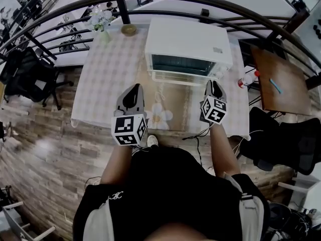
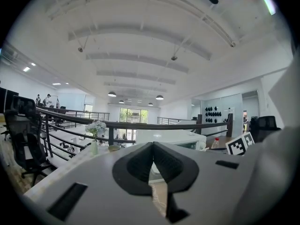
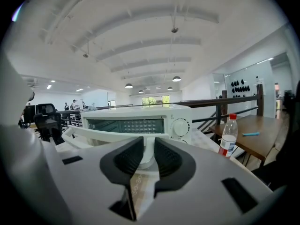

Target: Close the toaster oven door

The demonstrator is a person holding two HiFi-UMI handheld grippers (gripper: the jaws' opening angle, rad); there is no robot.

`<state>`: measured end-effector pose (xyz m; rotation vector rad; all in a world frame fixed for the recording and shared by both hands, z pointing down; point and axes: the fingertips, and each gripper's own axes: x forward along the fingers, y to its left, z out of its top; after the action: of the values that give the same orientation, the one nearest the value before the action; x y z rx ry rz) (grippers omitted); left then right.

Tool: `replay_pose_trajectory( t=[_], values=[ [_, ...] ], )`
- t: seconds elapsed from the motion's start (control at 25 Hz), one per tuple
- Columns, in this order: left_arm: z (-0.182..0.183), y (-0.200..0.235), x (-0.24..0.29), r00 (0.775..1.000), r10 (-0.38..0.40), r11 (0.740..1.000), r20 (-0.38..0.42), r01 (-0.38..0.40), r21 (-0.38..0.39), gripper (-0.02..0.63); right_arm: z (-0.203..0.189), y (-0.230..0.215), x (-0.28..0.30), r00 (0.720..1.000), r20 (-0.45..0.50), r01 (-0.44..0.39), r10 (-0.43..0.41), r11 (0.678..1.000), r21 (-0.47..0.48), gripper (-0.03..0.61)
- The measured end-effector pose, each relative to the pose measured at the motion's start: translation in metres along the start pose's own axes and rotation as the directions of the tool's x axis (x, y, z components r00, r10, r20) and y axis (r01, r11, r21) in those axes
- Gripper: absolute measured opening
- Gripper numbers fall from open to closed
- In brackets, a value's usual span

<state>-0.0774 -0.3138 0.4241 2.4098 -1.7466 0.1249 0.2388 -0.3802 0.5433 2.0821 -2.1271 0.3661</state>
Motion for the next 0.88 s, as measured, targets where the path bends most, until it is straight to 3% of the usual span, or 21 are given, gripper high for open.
replay_pose_trajectory(
  t=[0.76, 0.88],
  values=[
    [0.015, 0.023, -0.005, 0.998, 0.05, 0.999, 0.039, -0.05, -0.003, 0.014, 0.048, -0.005, 0.067, 1.0, -0.012, 0.019, -0.02, 0.998, -0.054, 0.064],
    [0.017, 0.022, -0.003, 0.998, 0.048, 0.999, 0.043, -0.048, -0.004, 0.014, 0.051, -0.004, 0.059, 0.999, 0.027, 0.019, -0.017, 0.997, -0.071, 0.047]
  ],
)
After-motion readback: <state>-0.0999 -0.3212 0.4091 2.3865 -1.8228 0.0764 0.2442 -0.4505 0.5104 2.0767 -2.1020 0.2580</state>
